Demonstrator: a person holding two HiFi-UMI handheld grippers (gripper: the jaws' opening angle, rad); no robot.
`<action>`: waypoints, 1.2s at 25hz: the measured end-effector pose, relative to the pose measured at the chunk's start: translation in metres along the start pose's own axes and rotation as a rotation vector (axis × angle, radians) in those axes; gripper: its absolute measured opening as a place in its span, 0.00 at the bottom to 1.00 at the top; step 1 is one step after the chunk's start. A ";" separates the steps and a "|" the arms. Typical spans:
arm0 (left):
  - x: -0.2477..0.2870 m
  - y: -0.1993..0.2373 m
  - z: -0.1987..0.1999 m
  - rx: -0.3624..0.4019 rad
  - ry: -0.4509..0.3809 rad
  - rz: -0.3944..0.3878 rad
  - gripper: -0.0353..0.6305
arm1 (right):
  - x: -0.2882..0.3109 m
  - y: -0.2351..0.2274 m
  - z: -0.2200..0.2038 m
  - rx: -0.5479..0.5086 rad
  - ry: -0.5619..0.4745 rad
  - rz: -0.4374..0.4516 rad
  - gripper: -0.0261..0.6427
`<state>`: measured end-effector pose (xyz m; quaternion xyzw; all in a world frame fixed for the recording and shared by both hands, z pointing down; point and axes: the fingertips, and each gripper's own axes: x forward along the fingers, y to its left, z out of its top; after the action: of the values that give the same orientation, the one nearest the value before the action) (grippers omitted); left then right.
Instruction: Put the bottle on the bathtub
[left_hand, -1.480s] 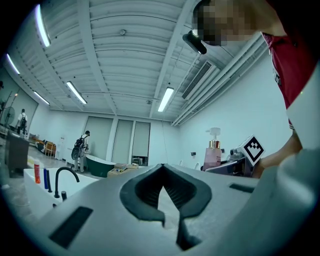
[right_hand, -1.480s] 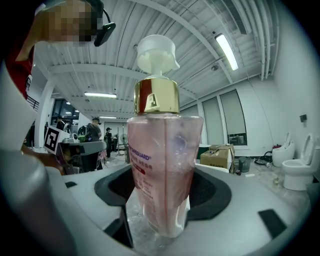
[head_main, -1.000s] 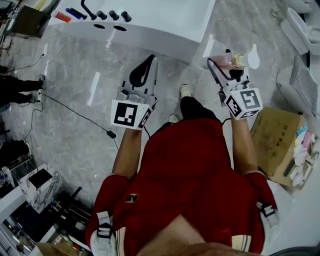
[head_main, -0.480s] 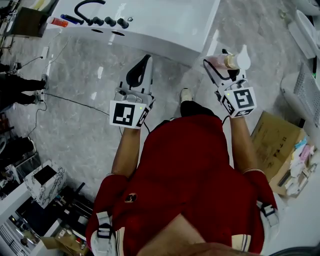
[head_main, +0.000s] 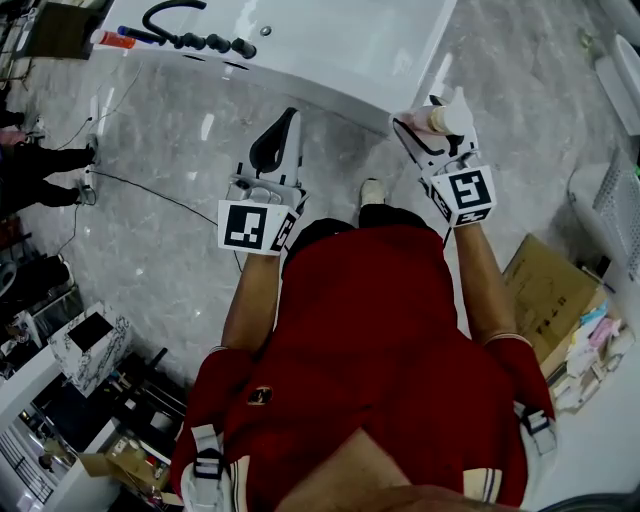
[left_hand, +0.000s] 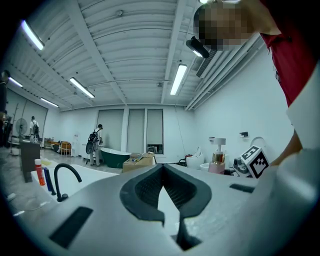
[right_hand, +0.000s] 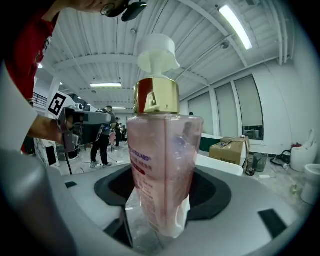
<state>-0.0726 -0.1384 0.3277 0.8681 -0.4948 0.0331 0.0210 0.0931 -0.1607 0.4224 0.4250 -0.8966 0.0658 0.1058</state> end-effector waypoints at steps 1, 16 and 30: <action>0.005 0.001 -0.003 -0.003 0.005 0.006 0.06 | 0.005 -0.004 -0.004 0.000 0.006 0.006 0.50; 0.045 0.027 -0.031 -0.018 0.039 0.015 0.06 | 0.071 -0.030 -0.066 -0.043 0.103 0.021 0.50; 0.059 0.047 -0.064 -0.006 0.067 -0.002 0.06 | 0.117 -0.043 -0.131 -0.039 0.176 0.031 0.50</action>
<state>-0.0853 -0.2087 0.3965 0.8668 -0.4932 0.0607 0.0405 0.0717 -0.2482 0.5789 0.4016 -0.8913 0.0873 0.1915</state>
